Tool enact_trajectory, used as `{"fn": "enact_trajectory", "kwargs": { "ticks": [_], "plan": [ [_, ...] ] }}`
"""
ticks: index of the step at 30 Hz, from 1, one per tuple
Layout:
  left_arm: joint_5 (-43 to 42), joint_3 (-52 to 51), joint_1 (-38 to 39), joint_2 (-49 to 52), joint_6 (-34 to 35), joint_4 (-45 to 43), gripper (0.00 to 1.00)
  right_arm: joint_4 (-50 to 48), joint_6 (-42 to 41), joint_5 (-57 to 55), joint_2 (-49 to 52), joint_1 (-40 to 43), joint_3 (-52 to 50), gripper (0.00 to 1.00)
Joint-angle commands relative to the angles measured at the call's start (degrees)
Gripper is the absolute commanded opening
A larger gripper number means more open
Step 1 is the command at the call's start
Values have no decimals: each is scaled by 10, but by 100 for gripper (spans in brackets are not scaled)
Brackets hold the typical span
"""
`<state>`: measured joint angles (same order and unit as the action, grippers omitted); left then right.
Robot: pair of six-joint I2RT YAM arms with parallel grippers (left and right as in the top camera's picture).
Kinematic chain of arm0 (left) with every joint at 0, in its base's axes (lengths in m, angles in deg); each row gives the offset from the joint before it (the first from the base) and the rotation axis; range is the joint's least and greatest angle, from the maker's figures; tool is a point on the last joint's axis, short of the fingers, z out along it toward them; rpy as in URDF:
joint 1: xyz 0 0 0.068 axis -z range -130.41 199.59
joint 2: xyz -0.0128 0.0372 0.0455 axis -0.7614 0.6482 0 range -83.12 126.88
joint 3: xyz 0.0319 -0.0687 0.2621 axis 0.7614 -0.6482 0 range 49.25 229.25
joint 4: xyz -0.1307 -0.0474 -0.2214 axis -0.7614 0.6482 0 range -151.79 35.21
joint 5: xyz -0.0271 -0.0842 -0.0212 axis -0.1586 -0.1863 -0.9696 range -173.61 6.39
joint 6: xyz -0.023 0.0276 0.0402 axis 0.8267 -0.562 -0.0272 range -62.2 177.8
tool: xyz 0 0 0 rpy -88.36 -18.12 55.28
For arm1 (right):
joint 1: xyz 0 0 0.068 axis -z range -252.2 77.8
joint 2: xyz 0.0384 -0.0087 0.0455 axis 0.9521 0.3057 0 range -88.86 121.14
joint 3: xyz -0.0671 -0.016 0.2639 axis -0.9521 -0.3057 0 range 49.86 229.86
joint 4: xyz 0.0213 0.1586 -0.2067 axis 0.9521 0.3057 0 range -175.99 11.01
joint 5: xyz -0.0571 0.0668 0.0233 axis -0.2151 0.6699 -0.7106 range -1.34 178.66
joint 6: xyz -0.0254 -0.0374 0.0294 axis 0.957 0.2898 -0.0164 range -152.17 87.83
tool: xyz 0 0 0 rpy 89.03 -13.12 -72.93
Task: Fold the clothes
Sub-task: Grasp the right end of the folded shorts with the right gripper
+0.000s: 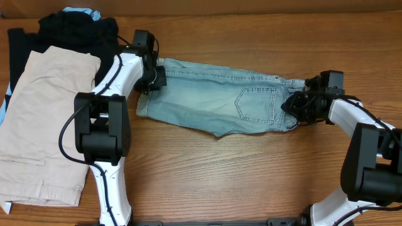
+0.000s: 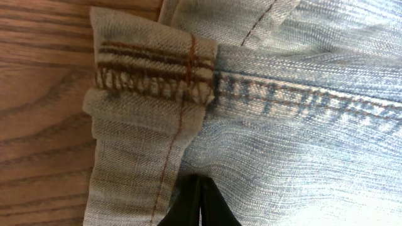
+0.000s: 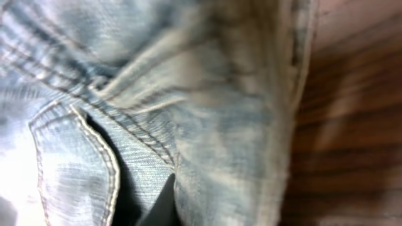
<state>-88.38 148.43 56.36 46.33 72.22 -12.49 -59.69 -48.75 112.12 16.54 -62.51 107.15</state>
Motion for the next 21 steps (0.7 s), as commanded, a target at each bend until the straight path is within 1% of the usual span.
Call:
{"fn": "enact_trajectory", "kwargs": {
  "ticks": [1,4,6,12,14,18,21],
  "plan": [
    [7,-8,0,36,-11,22,4,5,-15,28,8,6,1,4],
    [-2,-4,0,35,-16,47,4,40,-8,33,-1,30,24,4],
    [-25,3,0,35,-35,67,4,75,6,38,-10,45,44,4],
    [-90,10,0,14,-54,96,4,238,56,43,-49,85,137,4],
    [-128,10,0,6,-76,99,4,287,78,43,-60,94,172,4],
    [-236,10,0,4,-148,104,4,374,111,27,-68,98,244,4],
    [-253,10,0,4,-162,105,4,420,125,15,-68,98,291,4]
  ]
}}
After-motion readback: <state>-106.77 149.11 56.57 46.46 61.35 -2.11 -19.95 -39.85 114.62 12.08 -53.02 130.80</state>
